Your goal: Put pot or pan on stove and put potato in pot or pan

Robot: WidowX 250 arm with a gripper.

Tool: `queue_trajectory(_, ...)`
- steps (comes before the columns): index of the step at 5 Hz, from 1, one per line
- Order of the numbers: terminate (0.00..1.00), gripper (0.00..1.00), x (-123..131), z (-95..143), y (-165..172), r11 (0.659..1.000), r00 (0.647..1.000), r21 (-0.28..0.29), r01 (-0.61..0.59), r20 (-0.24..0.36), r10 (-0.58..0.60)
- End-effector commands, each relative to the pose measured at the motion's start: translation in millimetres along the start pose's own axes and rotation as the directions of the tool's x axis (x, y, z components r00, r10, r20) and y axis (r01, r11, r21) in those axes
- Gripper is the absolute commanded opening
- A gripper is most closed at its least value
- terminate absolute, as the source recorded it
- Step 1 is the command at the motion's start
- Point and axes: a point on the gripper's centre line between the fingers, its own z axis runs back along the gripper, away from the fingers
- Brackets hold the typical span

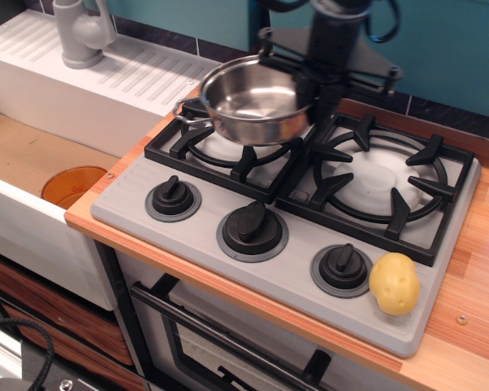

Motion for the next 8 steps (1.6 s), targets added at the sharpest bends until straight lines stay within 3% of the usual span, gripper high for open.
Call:
queue_trajectory(1, 0.0, 0.0, 9.6, 53.0, -43.8, 0.998, 0.996, 0.035, -0.059, 0.072, 0.056)
queue_trajectory(2, 0.0, 0.0, 10.1, 55.0, -59.8, 0.996, 0.994, 0.052, -0.072, 0.082, 0.068)
queue_trajectory(6, 0.0, 0.0, 34.2, 9.8, -92.3, 0.995, 0.975, 0.03, -0.096, 0.203, 0.088)
queue_trajectory(8, 0.0, 0.0, 36.4, 4.7, -95.1, 0.995, 0.976, 0.02, -0.094, 0.201, 0.088)
